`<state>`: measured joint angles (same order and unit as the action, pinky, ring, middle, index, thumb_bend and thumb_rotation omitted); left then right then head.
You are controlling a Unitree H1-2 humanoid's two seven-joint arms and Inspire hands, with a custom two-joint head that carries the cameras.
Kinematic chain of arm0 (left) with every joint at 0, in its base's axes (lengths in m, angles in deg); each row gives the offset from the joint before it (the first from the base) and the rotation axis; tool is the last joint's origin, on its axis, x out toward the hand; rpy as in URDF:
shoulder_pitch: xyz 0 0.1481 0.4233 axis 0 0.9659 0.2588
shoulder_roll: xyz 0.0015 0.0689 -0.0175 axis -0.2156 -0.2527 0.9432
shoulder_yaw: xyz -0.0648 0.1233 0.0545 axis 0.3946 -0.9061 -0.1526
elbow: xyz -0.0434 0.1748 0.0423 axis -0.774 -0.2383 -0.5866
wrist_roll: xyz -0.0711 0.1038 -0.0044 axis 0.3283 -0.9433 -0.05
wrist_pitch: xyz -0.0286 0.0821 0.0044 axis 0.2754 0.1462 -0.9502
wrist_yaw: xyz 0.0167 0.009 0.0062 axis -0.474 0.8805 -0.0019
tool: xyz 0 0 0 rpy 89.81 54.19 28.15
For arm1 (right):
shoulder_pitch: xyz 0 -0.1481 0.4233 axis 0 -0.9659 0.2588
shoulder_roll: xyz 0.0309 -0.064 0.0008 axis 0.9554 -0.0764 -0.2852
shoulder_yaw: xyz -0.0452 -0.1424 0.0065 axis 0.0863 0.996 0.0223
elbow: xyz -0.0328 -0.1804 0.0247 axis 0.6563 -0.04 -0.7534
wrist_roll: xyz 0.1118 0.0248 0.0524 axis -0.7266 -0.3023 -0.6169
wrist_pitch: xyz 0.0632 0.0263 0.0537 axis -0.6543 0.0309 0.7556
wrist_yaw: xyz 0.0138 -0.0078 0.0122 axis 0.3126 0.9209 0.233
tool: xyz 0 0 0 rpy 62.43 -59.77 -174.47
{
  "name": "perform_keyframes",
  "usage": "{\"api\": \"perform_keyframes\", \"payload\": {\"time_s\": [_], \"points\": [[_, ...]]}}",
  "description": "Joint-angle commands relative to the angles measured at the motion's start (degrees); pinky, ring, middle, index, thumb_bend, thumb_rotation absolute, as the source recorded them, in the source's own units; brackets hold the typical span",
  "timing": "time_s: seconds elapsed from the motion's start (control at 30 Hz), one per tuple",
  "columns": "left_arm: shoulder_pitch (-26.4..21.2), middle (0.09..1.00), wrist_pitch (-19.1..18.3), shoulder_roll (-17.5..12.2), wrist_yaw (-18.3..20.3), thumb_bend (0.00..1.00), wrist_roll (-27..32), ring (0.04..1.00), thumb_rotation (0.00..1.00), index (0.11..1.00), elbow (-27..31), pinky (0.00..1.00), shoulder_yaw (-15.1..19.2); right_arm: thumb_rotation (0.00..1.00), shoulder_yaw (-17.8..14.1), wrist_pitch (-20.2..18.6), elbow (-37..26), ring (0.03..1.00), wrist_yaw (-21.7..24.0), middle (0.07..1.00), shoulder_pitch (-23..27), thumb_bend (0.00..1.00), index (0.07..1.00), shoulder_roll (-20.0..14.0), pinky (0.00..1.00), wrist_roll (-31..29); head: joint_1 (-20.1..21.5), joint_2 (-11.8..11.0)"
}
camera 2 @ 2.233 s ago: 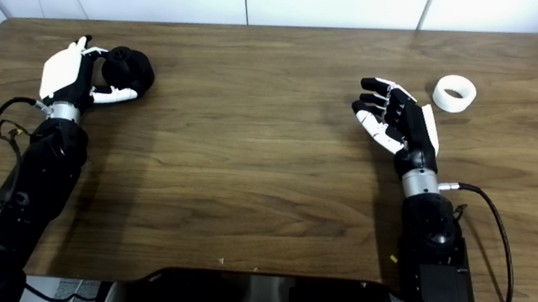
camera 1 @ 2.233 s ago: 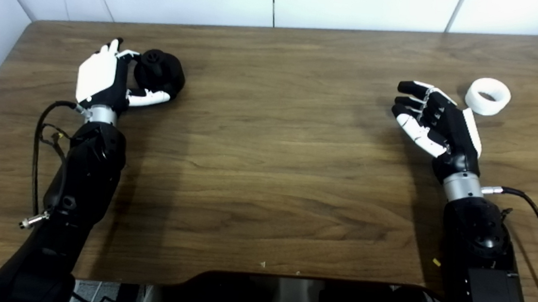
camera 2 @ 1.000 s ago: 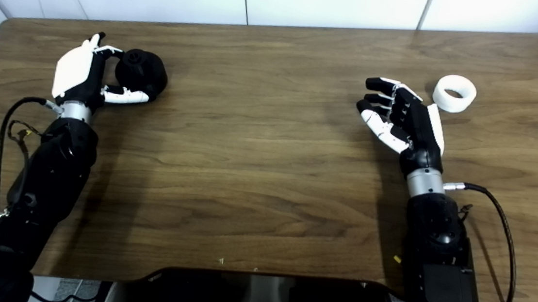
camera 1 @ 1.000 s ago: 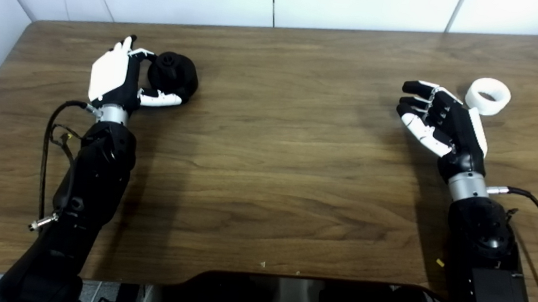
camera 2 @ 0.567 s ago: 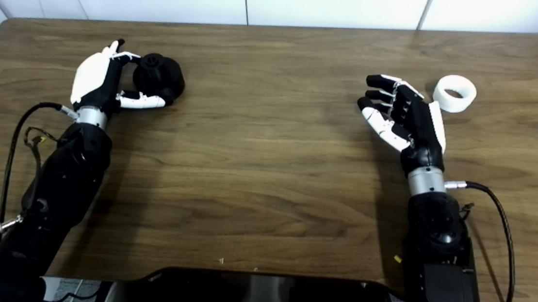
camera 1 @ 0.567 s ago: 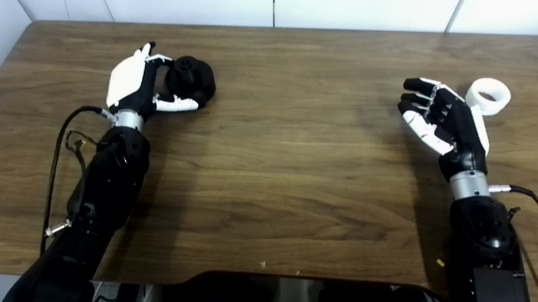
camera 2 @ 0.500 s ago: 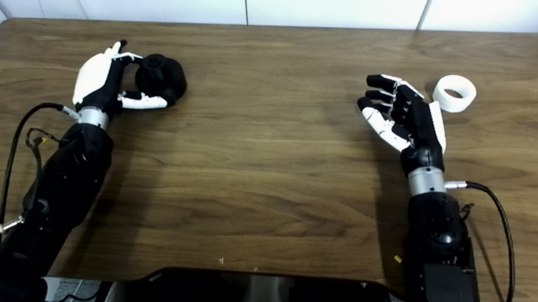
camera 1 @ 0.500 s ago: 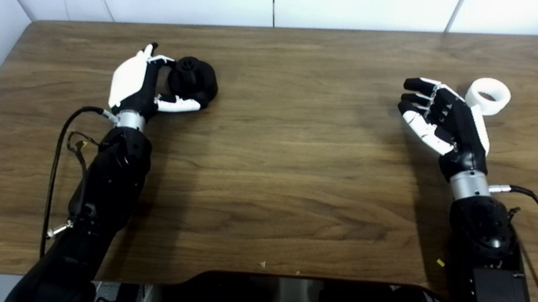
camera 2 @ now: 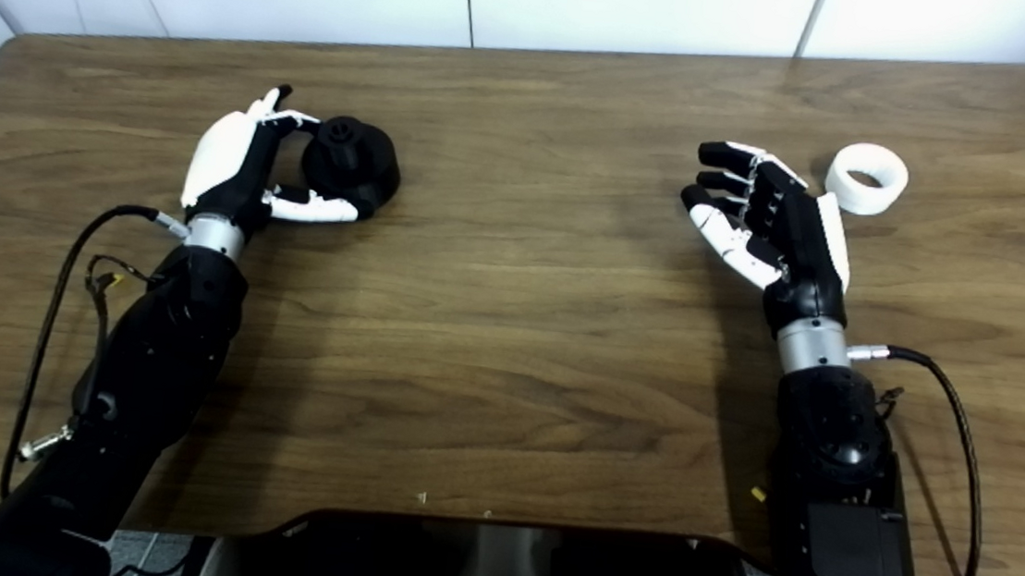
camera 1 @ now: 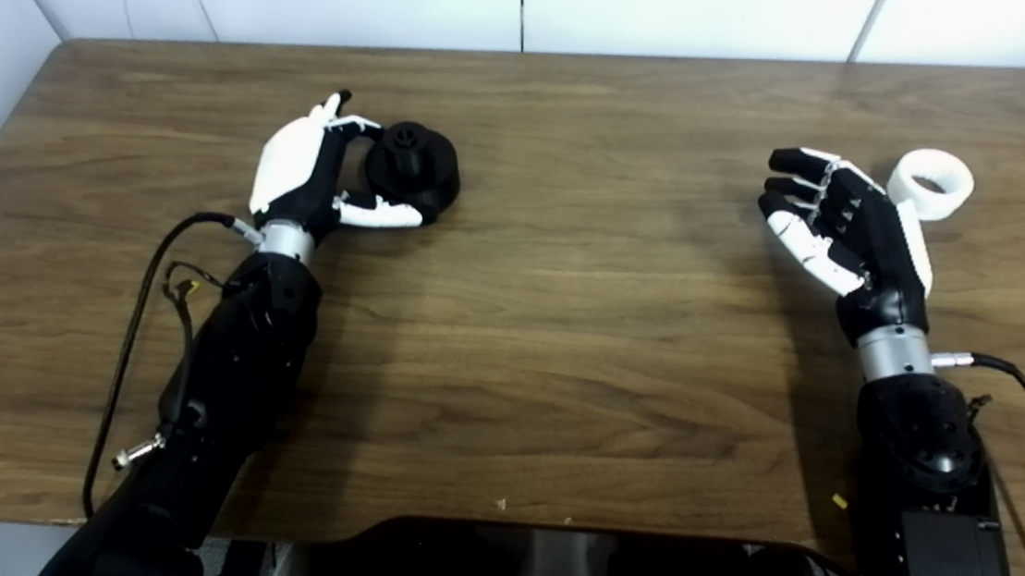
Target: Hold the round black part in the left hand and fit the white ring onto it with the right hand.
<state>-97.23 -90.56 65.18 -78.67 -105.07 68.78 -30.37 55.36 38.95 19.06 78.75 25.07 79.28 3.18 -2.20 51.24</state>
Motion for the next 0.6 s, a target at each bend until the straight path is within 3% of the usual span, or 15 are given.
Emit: {"api": "perform_keyframes", "payload": {"time_s": [0.0, 0.57], "points": [[-0.96, 1.0, 0.81, -0.37, 0.24, 0.99, -0.9, 1.0, 0.33, 0.646, 2.72, 1.0, -0.49, 0.32, -0.33, 1.51, -1.54, 0.727, 0.51, 0.755, 2.46, 0.53, 0.693, -0.3, 0.64, -0.77, -0.02, 0.05], [1.41, 1.0, 1.49, 1.44, 5.52, 1.0, -1.38, 1.0, 0.37, 0.645, 10.07, 1.0, -4.58, 0.33, -0.33, 1.4, -1.58, 0.724, 0.44, 0.758, 2.73, 0.53, 0.694, -0.35, 0.64, -0.86, -0.27, 0.06]]}}
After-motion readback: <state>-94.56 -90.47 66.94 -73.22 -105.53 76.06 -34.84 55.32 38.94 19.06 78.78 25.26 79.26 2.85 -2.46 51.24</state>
